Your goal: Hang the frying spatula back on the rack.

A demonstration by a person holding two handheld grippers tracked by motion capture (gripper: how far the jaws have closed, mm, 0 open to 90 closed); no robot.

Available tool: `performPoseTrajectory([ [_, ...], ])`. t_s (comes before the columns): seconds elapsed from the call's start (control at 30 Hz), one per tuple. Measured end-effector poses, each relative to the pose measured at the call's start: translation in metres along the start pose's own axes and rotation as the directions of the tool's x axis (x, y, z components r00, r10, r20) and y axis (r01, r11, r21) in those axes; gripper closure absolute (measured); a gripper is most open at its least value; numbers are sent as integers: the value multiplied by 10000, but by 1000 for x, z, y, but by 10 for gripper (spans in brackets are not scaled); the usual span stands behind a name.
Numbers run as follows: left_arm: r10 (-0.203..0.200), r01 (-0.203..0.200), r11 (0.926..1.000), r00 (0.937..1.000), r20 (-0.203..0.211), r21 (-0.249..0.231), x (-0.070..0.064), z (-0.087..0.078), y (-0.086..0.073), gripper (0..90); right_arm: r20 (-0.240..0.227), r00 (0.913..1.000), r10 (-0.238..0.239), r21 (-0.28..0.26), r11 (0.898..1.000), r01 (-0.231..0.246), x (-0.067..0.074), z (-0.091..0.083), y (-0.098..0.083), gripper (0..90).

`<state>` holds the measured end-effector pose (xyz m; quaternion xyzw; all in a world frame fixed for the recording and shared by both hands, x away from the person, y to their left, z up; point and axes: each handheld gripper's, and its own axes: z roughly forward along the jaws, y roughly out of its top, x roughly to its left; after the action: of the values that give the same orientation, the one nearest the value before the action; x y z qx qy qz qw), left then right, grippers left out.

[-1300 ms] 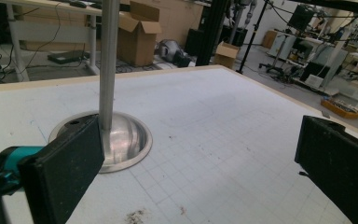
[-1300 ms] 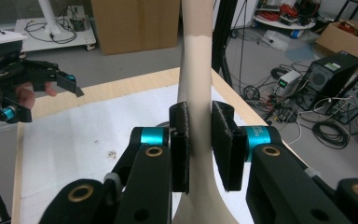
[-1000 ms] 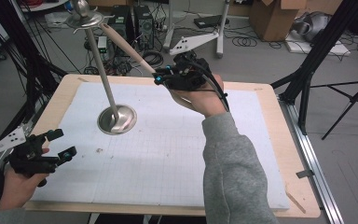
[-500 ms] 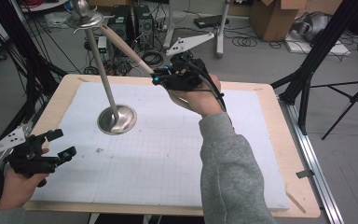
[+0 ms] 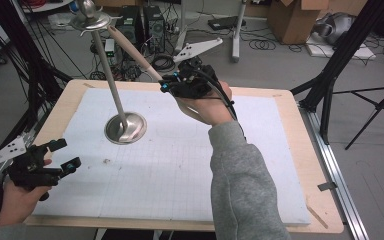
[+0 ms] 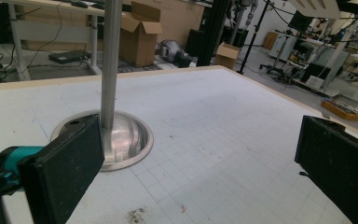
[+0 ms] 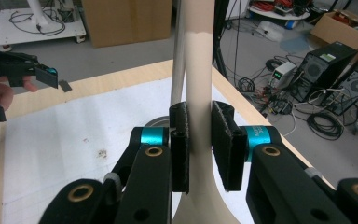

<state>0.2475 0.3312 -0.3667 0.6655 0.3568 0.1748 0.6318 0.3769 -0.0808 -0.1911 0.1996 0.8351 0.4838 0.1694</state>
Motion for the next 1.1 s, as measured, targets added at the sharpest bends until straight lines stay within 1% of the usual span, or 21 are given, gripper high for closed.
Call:
performPoseTrajectory([
  [0.13,16,-16,10000,10000,0,-3,0,-1,0,18,-37,10000,36,54,10000,-36,0,4,-1,777],
  [0.27,30,-30,10000,10000,-10,8,0,-1,0,18,-48,10000,-63,37,10000,63,0,7,-2,777],
  [0.5,22,-22,10000,10000,-23,3,0,-2,0,18,-89,9999,59,71,10000,-58,1,14,-4,776],
  [0.57,13,-13,10000,10000,-37,5,0,-2,0,18,-6,10000,-36,65,10000,36,0,15,-4,776],
  [0.63,16,-16,10000,10000,-38,-6,0,-2,0,18,10,10000,6,114,9999,-6,1,16,-4,777],
  [0.83,30,-30,10000,10000,-27,18,0,-2,0,18,115,9999,-106,159,9998,105,3,19,-3,776],
  [1.0,26,-26,10000,10000,-8,-4,-1,-2,0,18,103,9999,8,252,9997,-10,4,21,-3,776],
  [1.07,22,-22,10000,10000,-7,-12,-1,-2,0,18,208,9997,-87,217,9997,83,3,22,-3,776],
  [1.1,27,-27,10000,10000,-24,3,-1,-2,0,18,203,9998,-56,247,9997,51,4,23,-3,776],
])
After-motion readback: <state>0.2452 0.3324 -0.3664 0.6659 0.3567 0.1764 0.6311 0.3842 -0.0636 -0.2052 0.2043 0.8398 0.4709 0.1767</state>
